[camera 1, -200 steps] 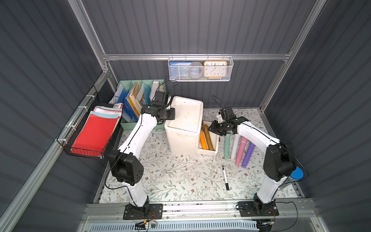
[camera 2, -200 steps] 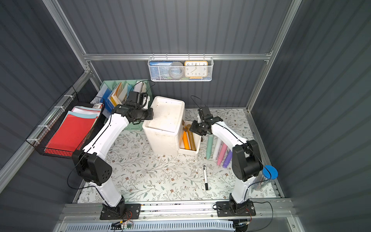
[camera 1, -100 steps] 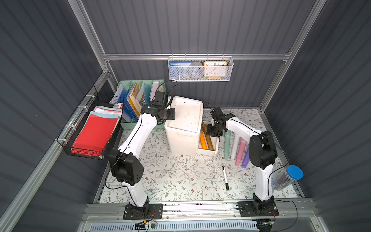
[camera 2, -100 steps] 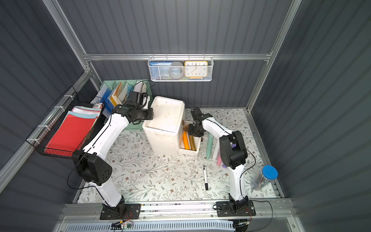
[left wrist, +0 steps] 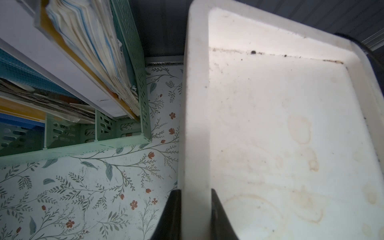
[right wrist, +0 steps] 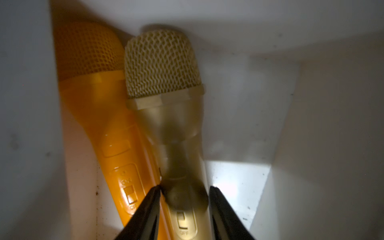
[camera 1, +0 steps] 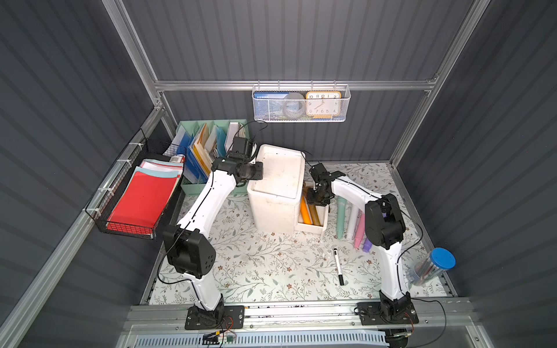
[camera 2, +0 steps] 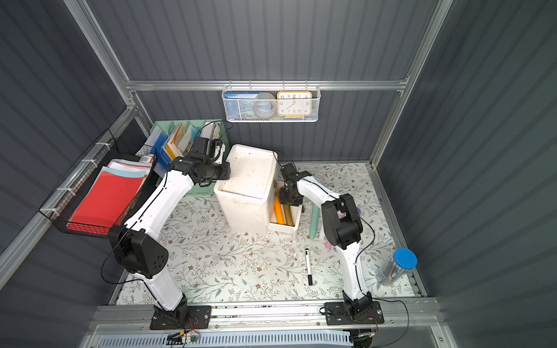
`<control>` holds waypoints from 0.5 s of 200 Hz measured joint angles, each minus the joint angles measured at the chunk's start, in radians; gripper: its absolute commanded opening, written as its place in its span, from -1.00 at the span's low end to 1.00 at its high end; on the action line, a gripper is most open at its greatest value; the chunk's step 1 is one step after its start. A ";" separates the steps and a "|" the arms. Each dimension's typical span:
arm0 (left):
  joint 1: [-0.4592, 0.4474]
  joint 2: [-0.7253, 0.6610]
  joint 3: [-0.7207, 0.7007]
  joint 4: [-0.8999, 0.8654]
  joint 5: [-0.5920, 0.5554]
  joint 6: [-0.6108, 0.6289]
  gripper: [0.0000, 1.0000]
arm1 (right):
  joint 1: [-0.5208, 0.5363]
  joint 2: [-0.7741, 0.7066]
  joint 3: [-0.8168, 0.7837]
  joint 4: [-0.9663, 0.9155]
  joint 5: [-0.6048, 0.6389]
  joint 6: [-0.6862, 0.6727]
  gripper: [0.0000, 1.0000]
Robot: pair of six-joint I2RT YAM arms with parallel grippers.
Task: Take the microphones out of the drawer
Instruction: Pick up the microphone from the drawer.
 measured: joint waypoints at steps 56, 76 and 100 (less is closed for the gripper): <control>-0.001 0.000 0.000 0.000 0.000 0.000 -0.96 | 0.005 0.003 0.005 -0.002 0.012 -0.002 -0.09; -0.001 0.000 0.000 0.000 -0.001 0.000 -0.97 | 0.008 0.011 0.008 -0.002 0.017 -0.005 -0.05; -0.001 0.000 0.000 0.000 -0.001 0.000 -0.97 | 0.015 0.038 0.011 0.000 0.021 -0.006 -0.05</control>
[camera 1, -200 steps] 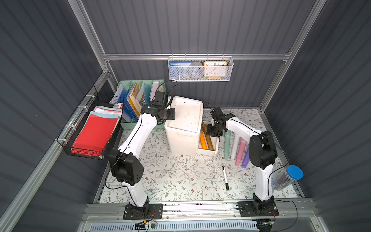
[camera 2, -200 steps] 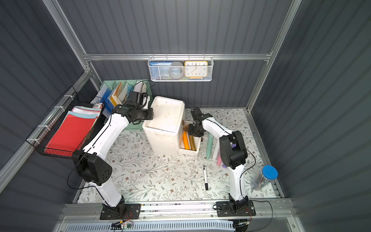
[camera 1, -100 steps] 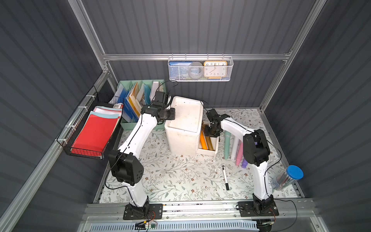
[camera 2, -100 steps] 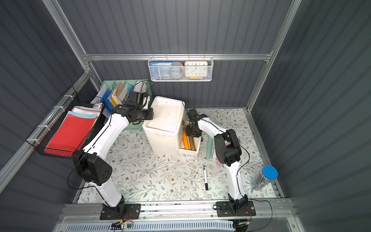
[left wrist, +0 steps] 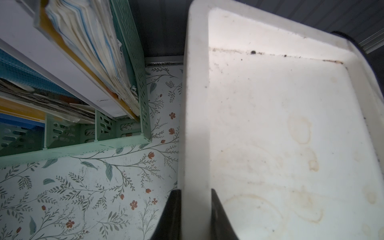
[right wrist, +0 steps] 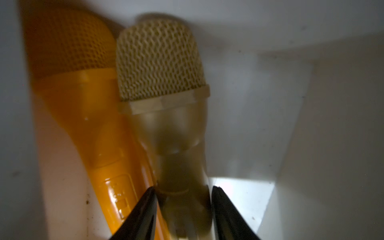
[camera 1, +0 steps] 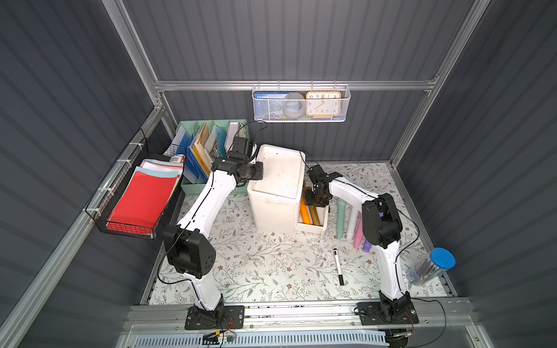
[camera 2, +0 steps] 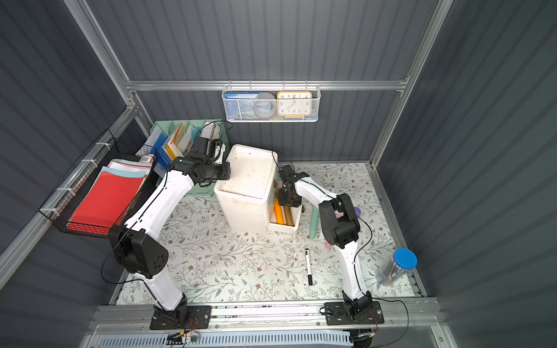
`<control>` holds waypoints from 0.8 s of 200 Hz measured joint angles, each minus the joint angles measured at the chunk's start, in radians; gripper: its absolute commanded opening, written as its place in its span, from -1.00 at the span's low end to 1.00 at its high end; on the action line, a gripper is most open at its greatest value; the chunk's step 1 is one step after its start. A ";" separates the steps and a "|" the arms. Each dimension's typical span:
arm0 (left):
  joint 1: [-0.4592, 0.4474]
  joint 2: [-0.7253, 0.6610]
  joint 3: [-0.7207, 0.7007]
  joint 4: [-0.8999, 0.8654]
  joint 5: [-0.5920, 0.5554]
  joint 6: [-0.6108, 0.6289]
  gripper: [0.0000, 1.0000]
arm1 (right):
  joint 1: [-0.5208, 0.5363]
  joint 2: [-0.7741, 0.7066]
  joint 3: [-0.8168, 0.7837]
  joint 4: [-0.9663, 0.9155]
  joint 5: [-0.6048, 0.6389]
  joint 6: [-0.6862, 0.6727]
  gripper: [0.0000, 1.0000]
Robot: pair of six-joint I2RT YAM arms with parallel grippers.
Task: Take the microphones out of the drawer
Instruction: Pick up the microphone from the drawer.
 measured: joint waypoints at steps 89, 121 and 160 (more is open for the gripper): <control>0.000 0.000 0.000 0.000 0.001 0.001 -0.96 | 0.010 -0.008 -0.010 0.001 0.016 -0.026 -0.53; 0.000 0.000 0.000 0.000 0.001 0.001 -0.97 | 0.010 -0.086 -0.046 0.009 0.033 -0.011 -0.56; 0.000 0.000 0.000 0.000 0.000 0.000 -0.96 | -0.002 -0.217 -0.068 0.032 0.048 0.024 -0.59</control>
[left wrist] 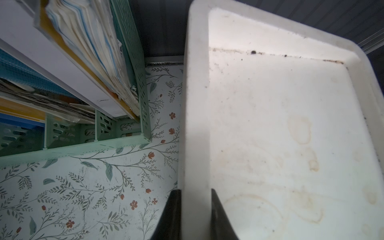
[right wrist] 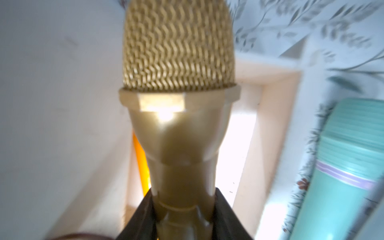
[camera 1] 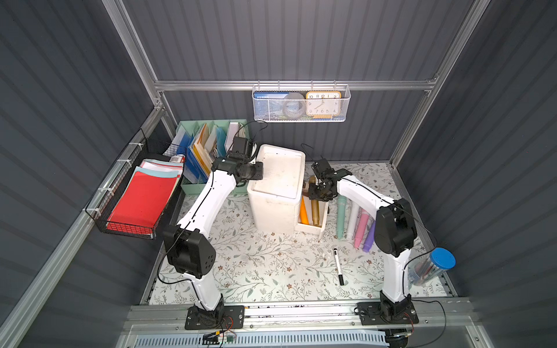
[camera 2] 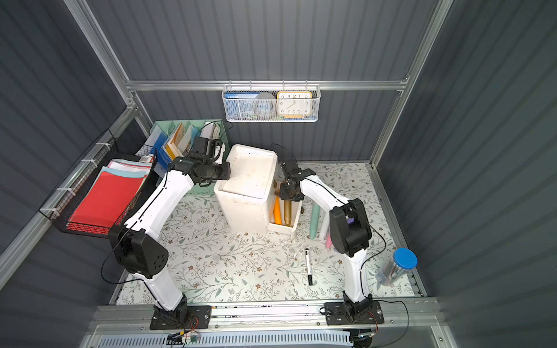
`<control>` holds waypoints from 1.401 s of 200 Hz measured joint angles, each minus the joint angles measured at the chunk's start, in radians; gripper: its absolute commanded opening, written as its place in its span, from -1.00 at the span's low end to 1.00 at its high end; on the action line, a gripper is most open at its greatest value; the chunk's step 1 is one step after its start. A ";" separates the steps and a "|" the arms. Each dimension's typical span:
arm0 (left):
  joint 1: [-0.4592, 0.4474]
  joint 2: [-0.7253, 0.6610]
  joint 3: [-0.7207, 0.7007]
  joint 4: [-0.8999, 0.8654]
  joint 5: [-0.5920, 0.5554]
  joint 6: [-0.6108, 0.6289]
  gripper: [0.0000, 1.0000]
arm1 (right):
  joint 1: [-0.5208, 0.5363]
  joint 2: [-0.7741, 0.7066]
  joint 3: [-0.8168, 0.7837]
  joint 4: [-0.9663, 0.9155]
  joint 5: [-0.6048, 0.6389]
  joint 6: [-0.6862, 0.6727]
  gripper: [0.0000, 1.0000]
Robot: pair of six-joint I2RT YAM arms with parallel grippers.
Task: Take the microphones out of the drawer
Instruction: Pick up the microphone from the drawer, then place the microphone at the center of the board.
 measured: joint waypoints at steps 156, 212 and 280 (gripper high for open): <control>0.000 0.000 0.000 0.000 0.000 0.000 -0.97 | -0.299 -0.391 -0.325 -0.011 0.119 -0.074 -0.66; 0.000 0.000 0.000 0.000 0.000 0.000 -0.96 | -0.484 -0.467 -0.521 -0.022 0.179 -0.099 -0.67; 0.000 0.000 0.000 0.000 0.000 0.000 -0.97 | -0.645 -0.482 -0.667 0.004 0.179 -0.061 -0.68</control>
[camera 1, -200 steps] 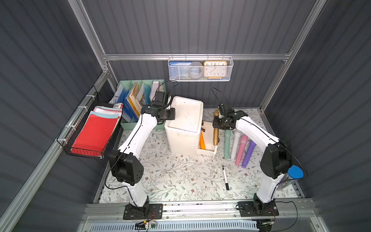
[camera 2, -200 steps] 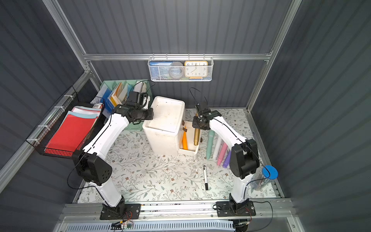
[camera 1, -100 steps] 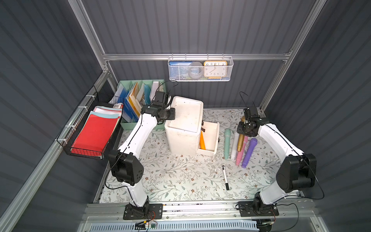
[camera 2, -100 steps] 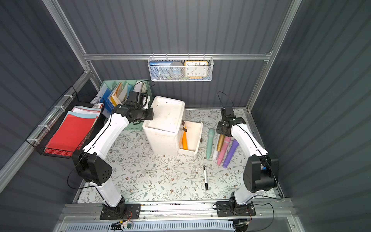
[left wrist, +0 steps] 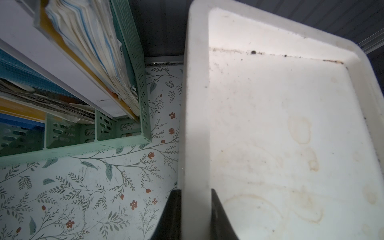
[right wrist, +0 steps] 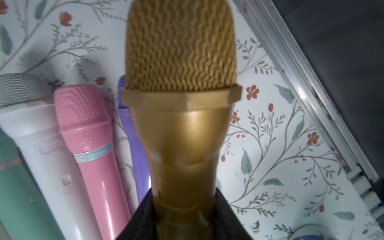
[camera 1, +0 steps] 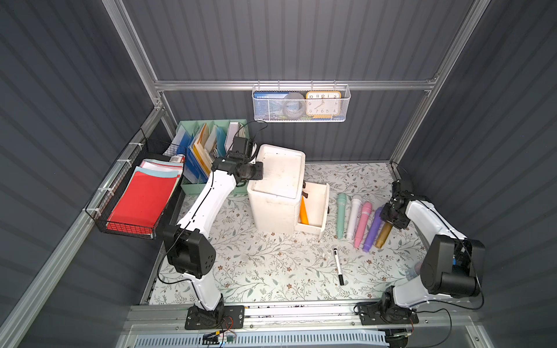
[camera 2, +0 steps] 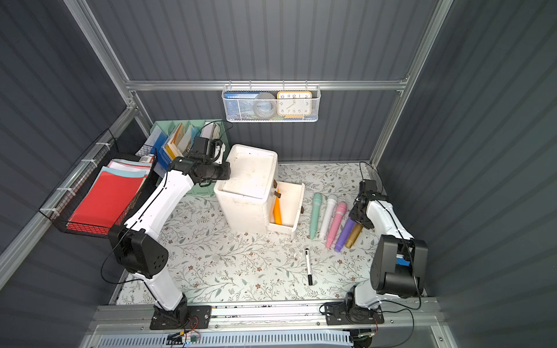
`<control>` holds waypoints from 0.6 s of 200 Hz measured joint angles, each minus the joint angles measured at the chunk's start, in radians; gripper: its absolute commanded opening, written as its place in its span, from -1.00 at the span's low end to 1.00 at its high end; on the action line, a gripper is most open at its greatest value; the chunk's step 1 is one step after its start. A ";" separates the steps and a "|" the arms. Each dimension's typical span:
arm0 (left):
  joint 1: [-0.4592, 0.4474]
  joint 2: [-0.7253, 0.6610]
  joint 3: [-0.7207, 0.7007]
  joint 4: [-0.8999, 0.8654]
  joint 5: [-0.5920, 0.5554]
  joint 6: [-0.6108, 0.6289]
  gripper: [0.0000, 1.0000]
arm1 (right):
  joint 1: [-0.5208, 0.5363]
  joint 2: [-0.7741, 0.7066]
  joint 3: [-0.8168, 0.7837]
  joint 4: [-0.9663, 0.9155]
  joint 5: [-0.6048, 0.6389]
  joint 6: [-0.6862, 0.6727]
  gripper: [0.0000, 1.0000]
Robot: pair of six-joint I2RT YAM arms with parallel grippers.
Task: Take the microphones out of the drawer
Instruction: Place the microphone at the center of the board.
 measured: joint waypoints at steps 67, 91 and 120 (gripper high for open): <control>0.000 0.000 0.000 0.000 0.000 0.000 -0.97 | -0.019 0.112 -0.017 0.045 -0.051 -0.005 -0.66; 0.000 0.000 0.000 0.000 0.000 0.000 -0.96 | -0.021 0.141 -0.018 0.063 -0.074 -0.017 -0.64; 0.000 0.000 0.000 0.000 0.000 0.000 -0.97 | -0.021 0.166 -0.021 0.091 -0.108 -0.035 -0.59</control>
